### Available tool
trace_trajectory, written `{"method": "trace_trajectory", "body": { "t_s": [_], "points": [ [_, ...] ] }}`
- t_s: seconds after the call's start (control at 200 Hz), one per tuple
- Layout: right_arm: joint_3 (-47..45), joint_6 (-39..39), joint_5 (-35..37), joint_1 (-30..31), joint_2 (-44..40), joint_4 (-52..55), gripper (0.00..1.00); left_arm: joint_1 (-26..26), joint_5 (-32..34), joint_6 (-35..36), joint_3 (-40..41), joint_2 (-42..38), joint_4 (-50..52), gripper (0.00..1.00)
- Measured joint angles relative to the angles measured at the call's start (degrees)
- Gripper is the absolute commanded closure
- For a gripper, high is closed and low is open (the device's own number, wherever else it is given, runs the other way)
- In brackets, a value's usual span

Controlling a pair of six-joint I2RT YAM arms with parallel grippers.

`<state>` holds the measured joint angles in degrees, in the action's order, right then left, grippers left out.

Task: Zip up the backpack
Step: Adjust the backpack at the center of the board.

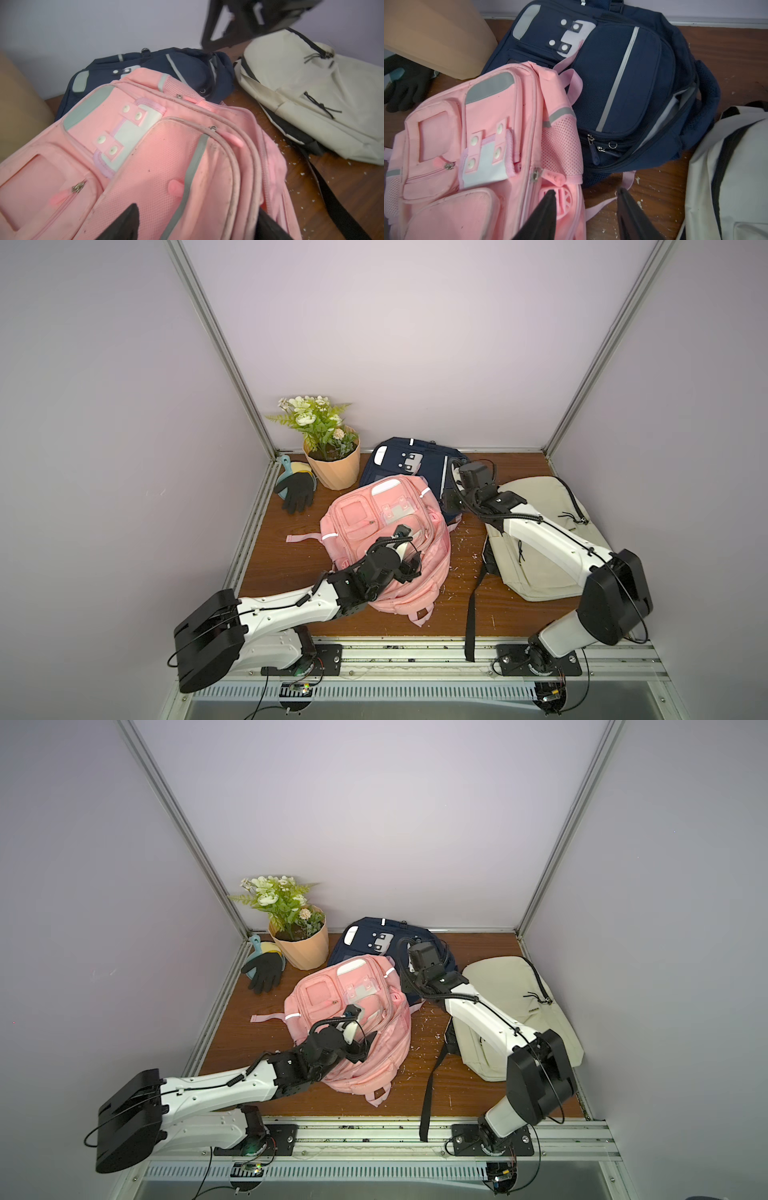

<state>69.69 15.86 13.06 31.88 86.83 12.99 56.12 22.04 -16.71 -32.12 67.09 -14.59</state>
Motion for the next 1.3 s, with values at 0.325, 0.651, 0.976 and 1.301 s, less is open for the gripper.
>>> {"method": "trace_trajectory", "body": {
  "t_s": [0.325, 0.651, 0.976, 1.301],
  "points": [
    [-18.4, 8.8, -2.0, 2.0, -15.0, -0.4, 0.41, -17.0, -0.2, -10.3, -3.2, -6.0, 10.8, 0.02],
    [-26.0, 15.5, -3.4, 4.5, -20.0, -2.7, 0.38, -12.3, -15.4, -1.2, -1.8, -4.8, 7.4, 0.01],
    [-26.4, 23.3, -6.1, 13.4, -16.4, -13.6, 0.30, -11.6, -9.6, -3.7, -0.8, -9.9, 7.7, 0.03],
    [-25.1, 28.2, -5.7, 16.0, -2.8, -17.9, 0.28, -33.5, 1.8, -17.8, -7.4, 3.6, 20.0, 0.03]
  ]
}}
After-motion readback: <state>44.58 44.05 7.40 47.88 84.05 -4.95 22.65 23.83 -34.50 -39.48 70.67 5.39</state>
